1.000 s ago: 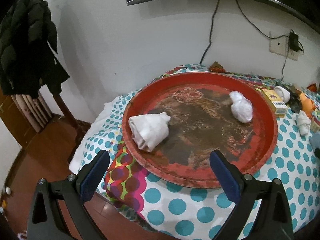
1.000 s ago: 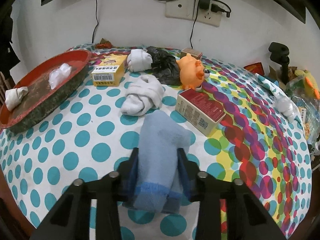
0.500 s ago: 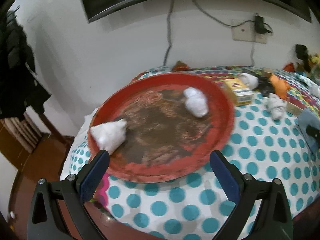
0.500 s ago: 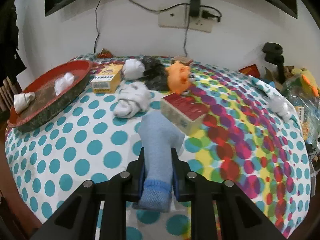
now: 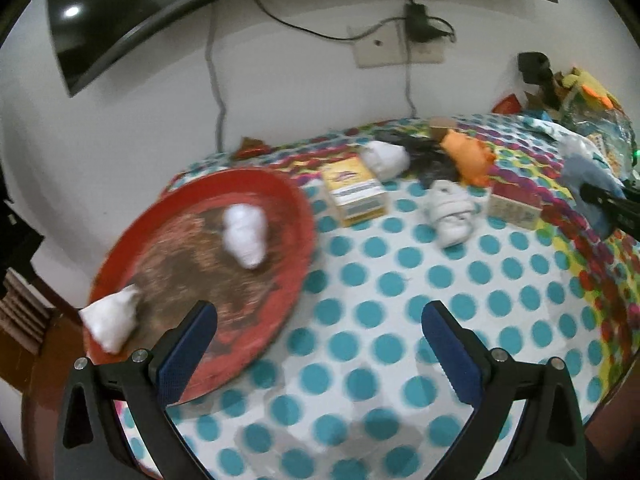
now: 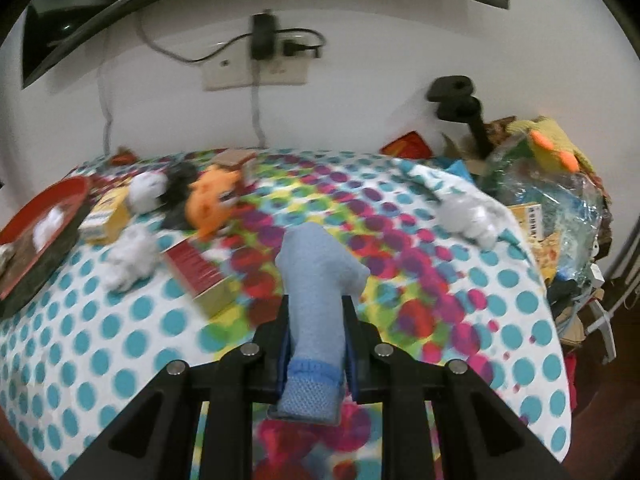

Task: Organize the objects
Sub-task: 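Grasp the white rolled sock with the left gripper while the right gripper holds the blue sock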

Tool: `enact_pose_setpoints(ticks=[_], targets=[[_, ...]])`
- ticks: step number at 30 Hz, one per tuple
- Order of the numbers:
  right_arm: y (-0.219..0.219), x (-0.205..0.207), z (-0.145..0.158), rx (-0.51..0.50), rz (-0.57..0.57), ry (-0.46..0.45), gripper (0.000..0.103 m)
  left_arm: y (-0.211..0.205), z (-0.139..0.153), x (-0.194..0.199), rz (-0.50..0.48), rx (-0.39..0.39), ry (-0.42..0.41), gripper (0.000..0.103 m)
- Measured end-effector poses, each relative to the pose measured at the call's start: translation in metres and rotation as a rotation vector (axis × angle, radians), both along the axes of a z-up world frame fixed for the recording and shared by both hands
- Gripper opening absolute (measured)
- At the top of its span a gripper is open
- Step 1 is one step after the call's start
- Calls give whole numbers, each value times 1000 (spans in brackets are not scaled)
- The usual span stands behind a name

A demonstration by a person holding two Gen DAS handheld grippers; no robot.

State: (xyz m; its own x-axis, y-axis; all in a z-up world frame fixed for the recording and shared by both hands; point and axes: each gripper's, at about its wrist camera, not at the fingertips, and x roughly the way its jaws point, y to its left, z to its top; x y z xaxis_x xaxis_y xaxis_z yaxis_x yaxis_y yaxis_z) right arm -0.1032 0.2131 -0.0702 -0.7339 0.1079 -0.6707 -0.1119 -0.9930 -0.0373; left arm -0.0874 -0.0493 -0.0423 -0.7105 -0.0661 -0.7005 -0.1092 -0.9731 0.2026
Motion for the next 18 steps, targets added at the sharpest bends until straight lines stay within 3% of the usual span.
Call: enact_pose_setpoints(ticks=[8,18], targets=[[29,-28,-6,-21,-46,-4,21,44,-15,-48,-60,80,-74,102],[41,-45,-12,-77,-55,-12,21,84,-35,-94,-114,88,-135,101]])
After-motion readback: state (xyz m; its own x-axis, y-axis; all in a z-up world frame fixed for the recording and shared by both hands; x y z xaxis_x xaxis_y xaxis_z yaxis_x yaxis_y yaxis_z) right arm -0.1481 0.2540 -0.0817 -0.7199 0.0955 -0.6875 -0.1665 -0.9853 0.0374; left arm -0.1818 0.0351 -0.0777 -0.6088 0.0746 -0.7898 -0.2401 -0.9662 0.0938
